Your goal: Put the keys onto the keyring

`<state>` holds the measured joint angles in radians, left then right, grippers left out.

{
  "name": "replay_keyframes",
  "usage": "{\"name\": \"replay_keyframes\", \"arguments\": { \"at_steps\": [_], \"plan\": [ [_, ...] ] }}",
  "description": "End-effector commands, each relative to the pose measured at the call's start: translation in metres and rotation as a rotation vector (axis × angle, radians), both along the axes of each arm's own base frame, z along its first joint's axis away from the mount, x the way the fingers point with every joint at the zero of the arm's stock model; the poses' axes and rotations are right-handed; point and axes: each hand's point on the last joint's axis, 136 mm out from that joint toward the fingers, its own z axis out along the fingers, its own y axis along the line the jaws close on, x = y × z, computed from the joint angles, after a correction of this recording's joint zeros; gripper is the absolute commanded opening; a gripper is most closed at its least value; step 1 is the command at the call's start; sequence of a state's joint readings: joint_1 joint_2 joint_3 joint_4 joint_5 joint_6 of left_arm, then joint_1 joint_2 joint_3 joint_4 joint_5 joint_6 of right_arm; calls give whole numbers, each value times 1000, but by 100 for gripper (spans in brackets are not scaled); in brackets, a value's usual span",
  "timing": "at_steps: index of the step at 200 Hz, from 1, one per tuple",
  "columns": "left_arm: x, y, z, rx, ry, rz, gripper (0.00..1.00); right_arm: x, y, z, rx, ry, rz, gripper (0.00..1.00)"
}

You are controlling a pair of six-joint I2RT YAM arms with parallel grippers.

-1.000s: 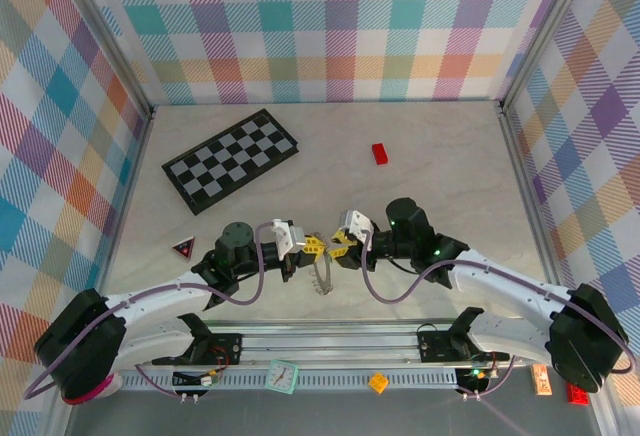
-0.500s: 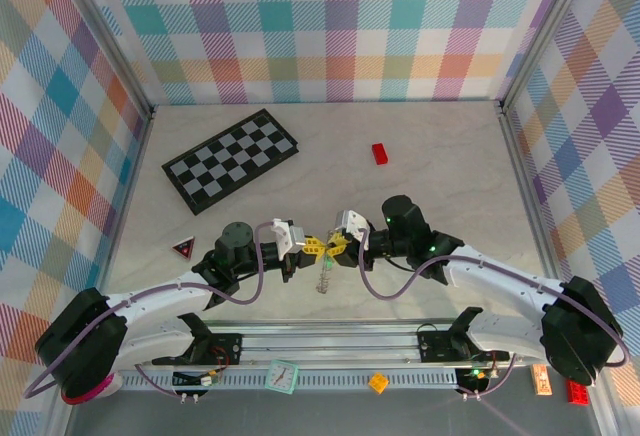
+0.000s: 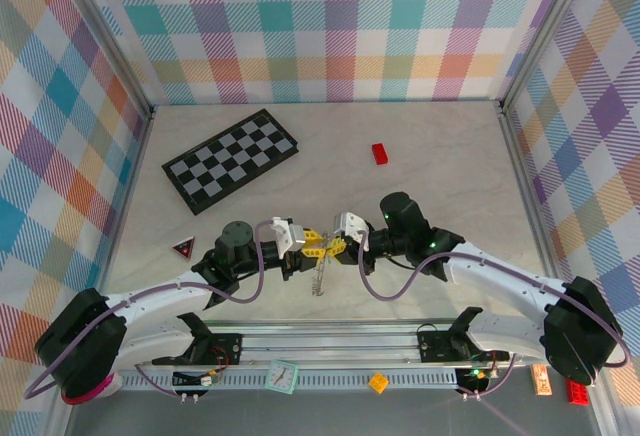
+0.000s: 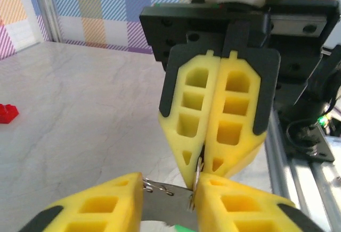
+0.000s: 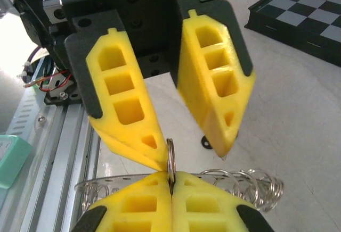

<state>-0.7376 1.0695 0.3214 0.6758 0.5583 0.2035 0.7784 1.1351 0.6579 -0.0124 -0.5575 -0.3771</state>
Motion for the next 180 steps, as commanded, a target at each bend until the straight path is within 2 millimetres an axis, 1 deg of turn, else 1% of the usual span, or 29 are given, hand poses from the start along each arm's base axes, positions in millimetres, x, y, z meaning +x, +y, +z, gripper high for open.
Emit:
{"name": "replay_keyframes", "arguments": {
  "at_steps": [1,31,44,69,85,113,131,150,168,171,180],
  "plan": [
    [-2,-2,12,25,-38,-15,35,2,1,14,-50,-59,34,0],
    [-4,3,6,120,-47,-15,35,5,-4,10,-169,-62,41,0],
    [-4,4,7,143,-58,-20,35,3,-5,8,-217,-65,60,0],
    [-6,4,7,183,-61,-37,32,2,-4,7,-291,-67,86,0],
    [-6,3,9,192,-66,-47,30,1,-1,9,-308,-75,99,0],
    [-7,1,5,223,-59,-71,24,-1,4,14,-310,-90,119,0],
    [-6,0,7,223,-67,-77,19,-5,8,16,-312,-97,141,0],
    [-7,-2,10,218,-71,-87,11,-7,11,20,-301,-95,144,0],
    [-8,-2,9,218,-70,-96,2,-8,15,27,-254,-96,137,0],
    [-9,-2,10,215,-72,-98,0,-7,15,28,-245,-97,131,2],
    [-10,-2,11,208,-73,-101,0,-7,15,30,-215,-103,119,10]
  ]
}}
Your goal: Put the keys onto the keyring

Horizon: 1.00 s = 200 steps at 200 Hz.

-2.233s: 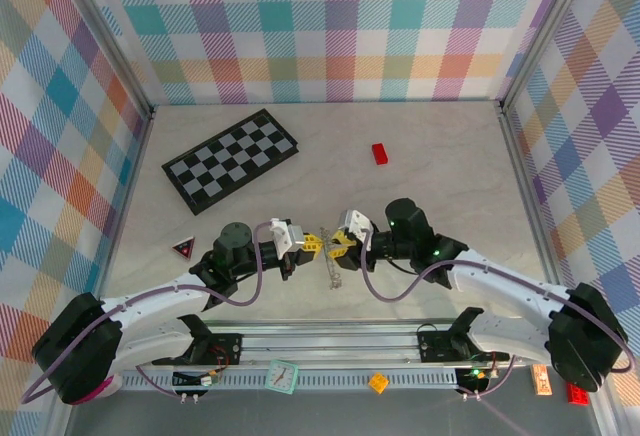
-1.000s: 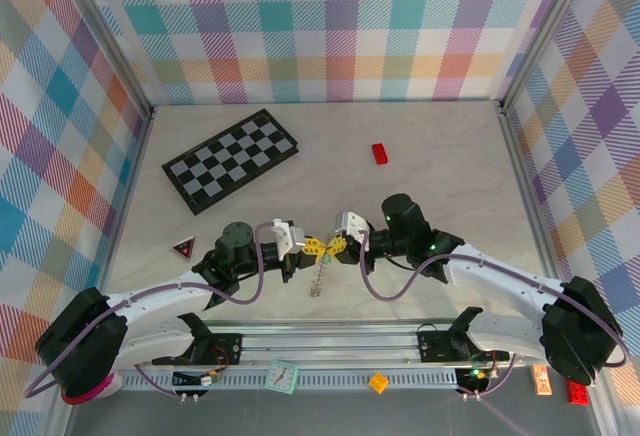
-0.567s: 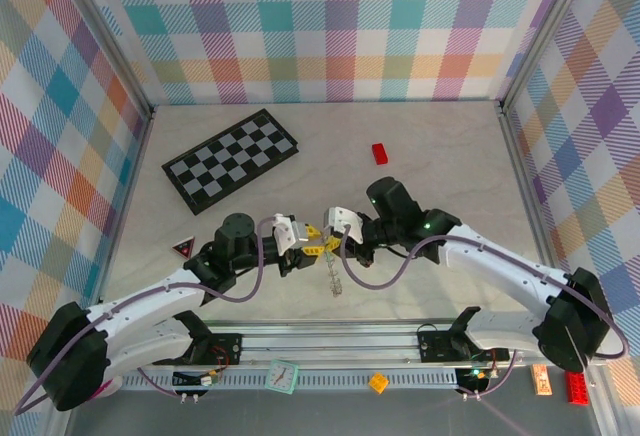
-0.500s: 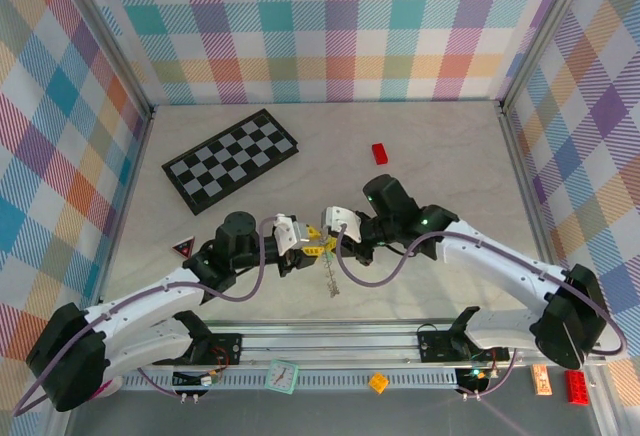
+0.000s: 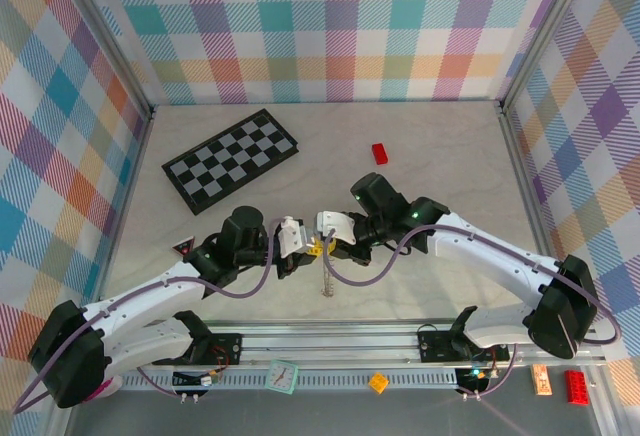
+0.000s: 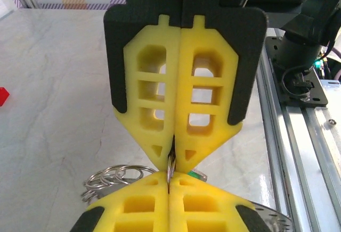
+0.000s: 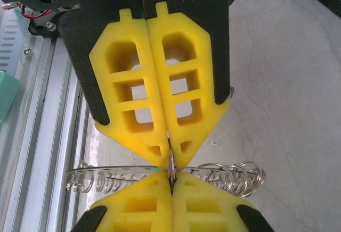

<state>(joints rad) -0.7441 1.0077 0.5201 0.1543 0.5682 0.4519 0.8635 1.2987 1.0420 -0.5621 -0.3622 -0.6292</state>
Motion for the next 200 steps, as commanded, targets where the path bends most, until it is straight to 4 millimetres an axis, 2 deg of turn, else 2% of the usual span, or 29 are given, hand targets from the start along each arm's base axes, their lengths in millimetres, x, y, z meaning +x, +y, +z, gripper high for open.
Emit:
{"name": "replay_keyframes", "arguments": {
  "at_steps": [1,13,38,73,96,119,139,168,200],
  "plan": [
    [-2,-5,12,-26,-29,-30,0,-10,12,26,127,-12,41,11],
    [-4,-4,14,-48,-31,-27,0,-7,8,27,175,-17,14,28],
    [-6,-3,17,-116,-31,-15,0,-1,-1,30,284,8,-39,38],
    [-6,-3,20,-189,-27,-1,0,1,-4,17,297,34,-71,40],
    [-6,-3,19,-203,-24,3,0,2,-4,10,271,67,-88,37],
    [-5,-2,18,-202,-26,14,0,0,-2,9,268,94,-79,32],
    [-1,-1,19,-209,-37,35,0,1,-3,8,260,110,-103,33],
    [4,1,20,-213,-52,67,0,13,-4,19,290,197,-237,37],
    [6,3,20,-220,-61,85,0,22,-7,29,335,428,-469,39]
  ]
}}
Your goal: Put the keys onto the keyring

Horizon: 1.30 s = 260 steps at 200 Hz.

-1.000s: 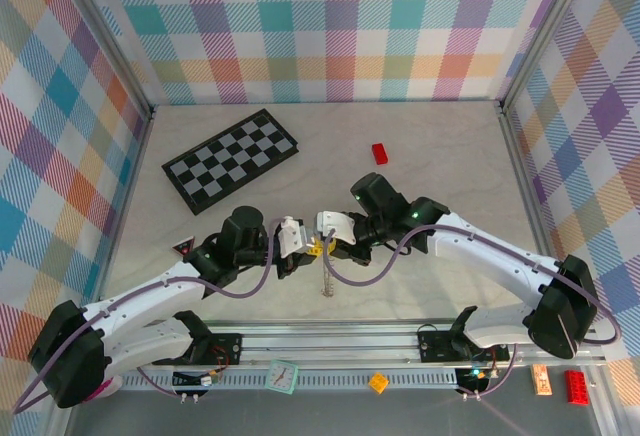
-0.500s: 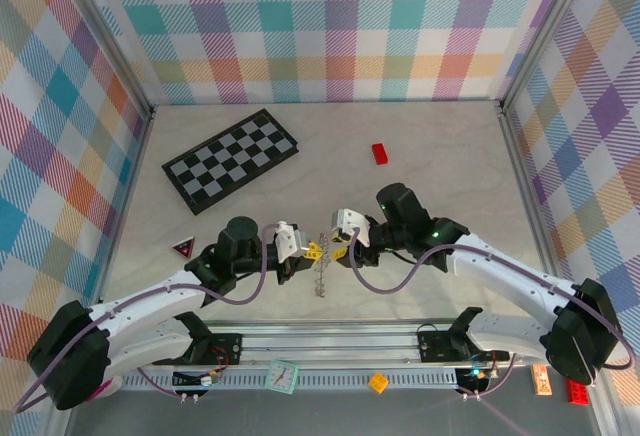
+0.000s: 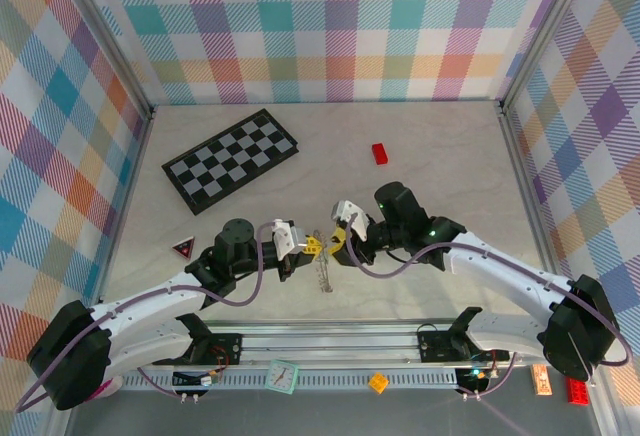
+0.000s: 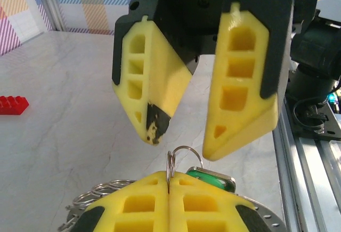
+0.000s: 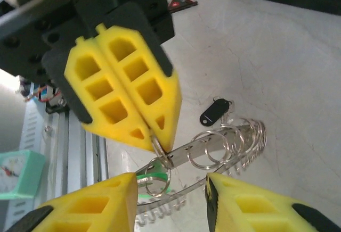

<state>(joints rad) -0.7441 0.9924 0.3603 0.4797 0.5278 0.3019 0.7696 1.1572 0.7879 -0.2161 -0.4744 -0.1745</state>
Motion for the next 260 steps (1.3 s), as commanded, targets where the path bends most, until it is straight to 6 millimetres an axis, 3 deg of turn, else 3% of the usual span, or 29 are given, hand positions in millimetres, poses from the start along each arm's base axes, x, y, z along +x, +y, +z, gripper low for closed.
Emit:
{"name": "replay_keyframes", "arguments": {
  "at_steps": [1,32,81,119,213,260],
  "plan": [
    [1,0,20,-69,-63,10,0,11,3,27,94,186,-168,39],
    [1,-1,20,-74,-63,12,0,4,2,23,142,398,-261,39],
    [0,-1,21,-81,-63,8,0,-3,4,19,136,494,-257,32],
    [0,0,21,-81,-65,12,0,-8,6,15,125,522,-229,25],
    [0,-1,23,-84,-67,7,0,-9,5,2,71,550,-231,22],
    [2,0,22,-81,-72,14,0,-11,7,6,93,545,-212,12]
  ]
}}
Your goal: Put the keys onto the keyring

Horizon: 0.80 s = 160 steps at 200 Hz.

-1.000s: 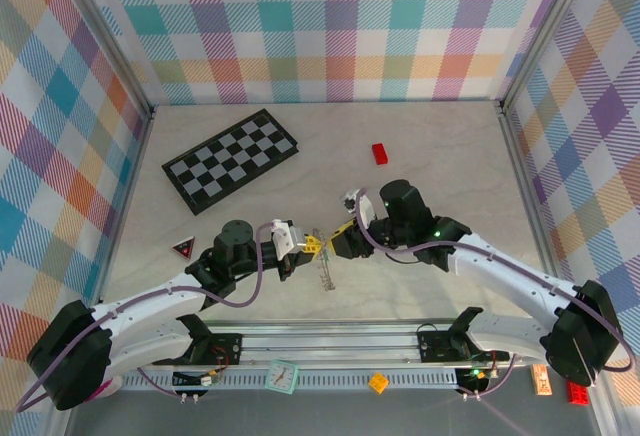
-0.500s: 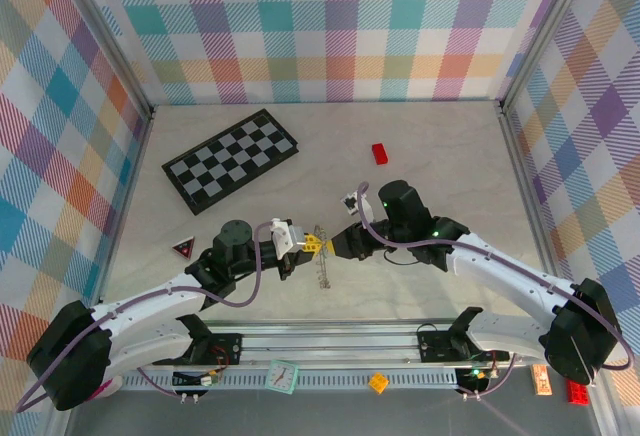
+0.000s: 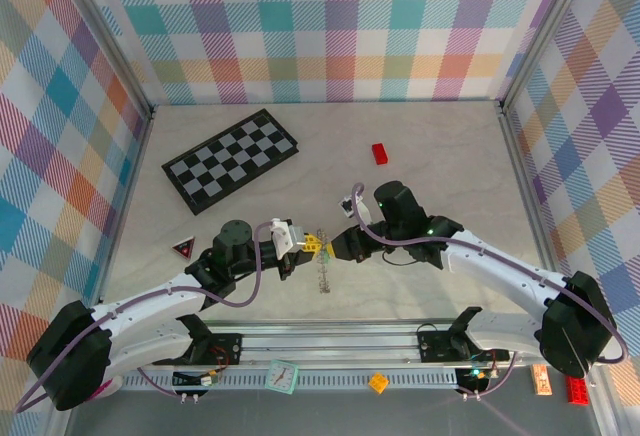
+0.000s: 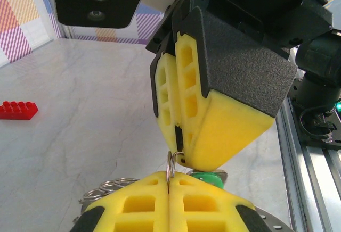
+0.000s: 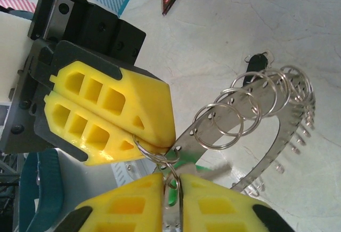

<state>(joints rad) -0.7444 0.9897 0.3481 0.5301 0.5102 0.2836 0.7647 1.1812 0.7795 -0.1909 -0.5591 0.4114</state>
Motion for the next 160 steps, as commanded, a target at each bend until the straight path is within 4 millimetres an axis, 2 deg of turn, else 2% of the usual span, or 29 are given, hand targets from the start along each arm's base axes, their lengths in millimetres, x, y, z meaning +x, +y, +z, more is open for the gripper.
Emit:
{"name": "replay_keyframes", "arguments": {
  "at_steps": [1,51,74,111,142,147,160],
  "plan": [
    [-2,-1,16,-50,-57,-6,0,-2,1,8,32,-4,18,12],
    [-2,-1,20,-67,-67,-8,0,4,-7,-5,-9,23,-24,2],
    [-2,0,22,-77,-73,-5,0,1,-2,-7,18,69,15,0],
    [-3,-1,25,-89,-79,-12,0,-3,9,-10,36,134,78,0],
    [-4,-1,22,-86,-72,-11,0,-2,8,-7,41,122,71,0],
    [-4,-1,22,-85,-72,-12,0,-1,6,-7,40,110,63,3],
    [-4,-1,20,-85,-69,-13,0,3,1,-5,32,63,42,22]
  ]
}}
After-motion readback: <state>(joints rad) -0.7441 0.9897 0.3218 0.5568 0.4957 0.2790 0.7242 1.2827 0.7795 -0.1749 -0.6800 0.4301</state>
